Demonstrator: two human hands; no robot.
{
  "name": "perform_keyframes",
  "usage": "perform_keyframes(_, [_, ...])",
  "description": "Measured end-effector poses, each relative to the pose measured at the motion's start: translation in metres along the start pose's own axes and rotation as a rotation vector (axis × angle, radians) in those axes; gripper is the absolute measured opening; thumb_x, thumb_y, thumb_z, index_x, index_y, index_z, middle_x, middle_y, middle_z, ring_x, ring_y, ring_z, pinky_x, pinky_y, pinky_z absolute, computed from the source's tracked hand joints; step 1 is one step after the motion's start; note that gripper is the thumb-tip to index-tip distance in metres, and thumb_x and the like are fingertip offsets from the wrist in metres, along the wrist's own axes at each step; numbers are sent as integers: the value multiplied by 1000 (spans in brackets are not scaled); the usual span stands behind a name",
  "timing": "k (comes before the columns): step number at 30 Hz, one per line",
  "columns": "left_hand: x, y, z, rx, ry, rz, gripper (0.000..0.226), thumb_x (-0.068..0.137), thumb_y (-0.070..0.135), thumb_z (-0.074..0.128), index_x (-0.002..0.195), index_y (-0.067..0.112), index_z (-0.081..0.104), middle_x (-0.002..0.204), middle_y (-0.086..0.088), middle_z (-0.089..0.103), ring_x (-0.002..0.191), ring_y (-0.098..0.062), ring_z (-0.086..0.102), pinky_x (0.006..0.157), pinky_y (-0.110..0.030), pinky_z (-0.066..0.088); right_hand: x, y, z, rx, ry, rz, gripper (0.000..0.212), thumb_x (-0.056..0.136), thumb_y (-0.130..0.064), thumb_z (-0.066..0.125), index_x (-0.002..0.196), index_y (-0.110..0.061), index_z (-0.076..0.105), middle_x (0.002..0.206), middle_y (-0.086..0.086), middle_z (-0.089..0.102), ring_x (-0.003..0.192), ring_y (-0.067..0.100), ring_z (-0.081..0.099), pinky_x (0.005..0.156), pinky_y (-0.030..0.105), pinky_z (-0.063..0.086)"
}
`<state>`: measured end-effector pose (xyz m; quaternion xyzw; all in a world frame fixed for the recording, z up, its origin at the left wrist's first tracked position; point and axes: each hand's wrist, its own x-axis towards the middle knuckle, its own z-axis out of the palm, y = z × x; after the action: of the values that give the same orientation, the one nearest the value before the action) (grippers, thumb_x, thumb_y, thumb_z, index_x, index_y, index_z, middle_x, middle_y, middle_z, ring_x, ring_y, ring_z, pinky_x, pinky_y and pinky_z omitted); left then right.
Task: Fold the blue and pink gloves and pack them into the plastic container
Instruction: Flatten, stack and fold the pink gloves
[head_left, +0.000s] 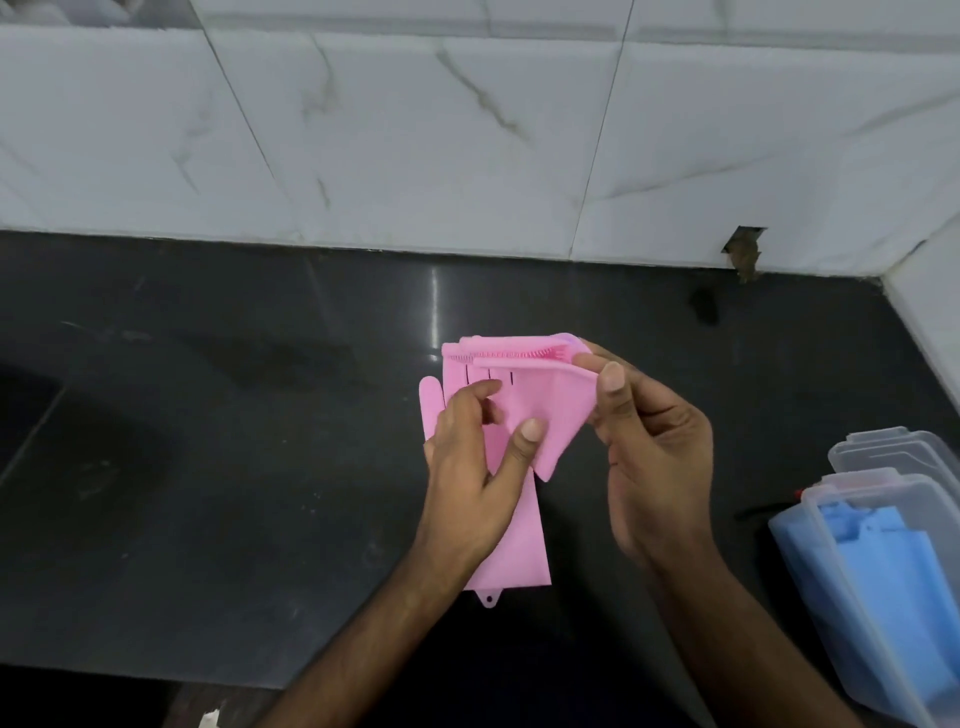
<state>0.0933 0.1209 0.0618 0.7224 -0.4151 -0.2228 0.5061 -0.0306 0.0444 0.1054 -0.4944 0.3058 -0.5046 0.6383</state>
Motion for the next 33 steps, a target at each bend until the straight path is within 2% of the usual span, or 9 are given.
perform_keyframes(4, [-8, -3, -20, -265, 55, -224, 62, 86, 83, 39, 124, 36, 51, 123, 3, 61, 114, -19, 64, 97, -43, 56, -11, -6, 10, -1, -75, -23, 30, 93, -26, 68, 117, -8, 74, 125, 9, 73, 122, 26, 66, 99, 41, 56])
perform_keyframes(7, [-12, 2, -28, -676, -23, -473, 88, 73, 92, 43, 124, 25, 64, 116, -2, 77, 112, -27, 72, 87, -38, 60, -20, -3, 14, -58, -105, 3, 34, 95, -23, 65, 121, -2, 71, 125, 7, 73, 122, 25, 66, 100, 41, 55])
perform_keyframes(9, [-18, 4, -29, -786, -38, -449, 89, 74, 91, 50, 132, 24, 65, 124, -4, 75, 116, -26, 71, 84, -31, 60, -27, -1, 14, -110, -112, 7, 29, 96, -19, 65, 121, -4, 72, 122, 5, 75, 121, 22, 67, 100, 36, 55])
perform_keyframes(15, [-27, 6, -26, -1020, -6, -397, 68, 74, 35, 92, 130, 10, 63, 128, -13, 72, 113, -29, 72, 81, -35, 62, -35, 0, 5, -125, -80, 86, 25, 98, -14, 65, 120, -6, 73, 117, 5, 77, 113, 20, 71, 91, 28, 58])
perform_keyframes(17, [-30, 12, -22, -1032, 2, -377, 50, 76, 21, 90, 122, 10, 71, 127, -14, 73, 113, -30, 72, 80, -36, 62, -37, 2, -4, -129, -47, 152, 25, 99, -18, 62, 119, -10, 74, 114, 4, 77, 109, 20, 73, 89, 30, 60])
perform_keyframes(22, [-30, 40, -5, -951, 71, -232, 10, 83, 19, 80, 92, 15, 80, 103, -3, 76, 100, -18, 70, 82, -38, 61, -35, 0, -35, -244, -124, 307, 30, 103, -34, 52, 126, -21, 66, 121, -2, 73, 113, 15, 70, 91, 32, 59])
perform_keyframes(26, [-22, 74, 12, -811, 67, -63, 5, 92, 20, 72, 92, 24, 76, 103, 9, 69, 111, -16, 57, 101, -47, 46, -32, -6, -56, -310, -126, 477, 49, 91, -57, 52, 134, -33, 52, 111, 3, 71, 102, 18, 71, 79, 30, 56])
perform_keyframes(29, [-14, 100, 29, -746, 54, 9, 8, 95, 19, 68, 95, 24, 75, 103, 10, 69, 109, -11, 59, 102, -45, 46, -31, -10, -70, -100, -69, 692, 47, 97, -51, 52, 133, -21, 47, 107, 15, 72, 94, 28, 76, 74, 37, 58])
perform_keyframes(33, [-7, 132, 56, -782, 11, 10, 14, 96, 16, 64, 94, 25, 74, 103, 14, 70, 109, -8, 61, 104, -42, 46, -23, -15, -90, 26, -158, 942, 70, 95, -63, 47, 140, -9, 47, 122, 23, 70, 104, 34, 74, 74, 40, 60])
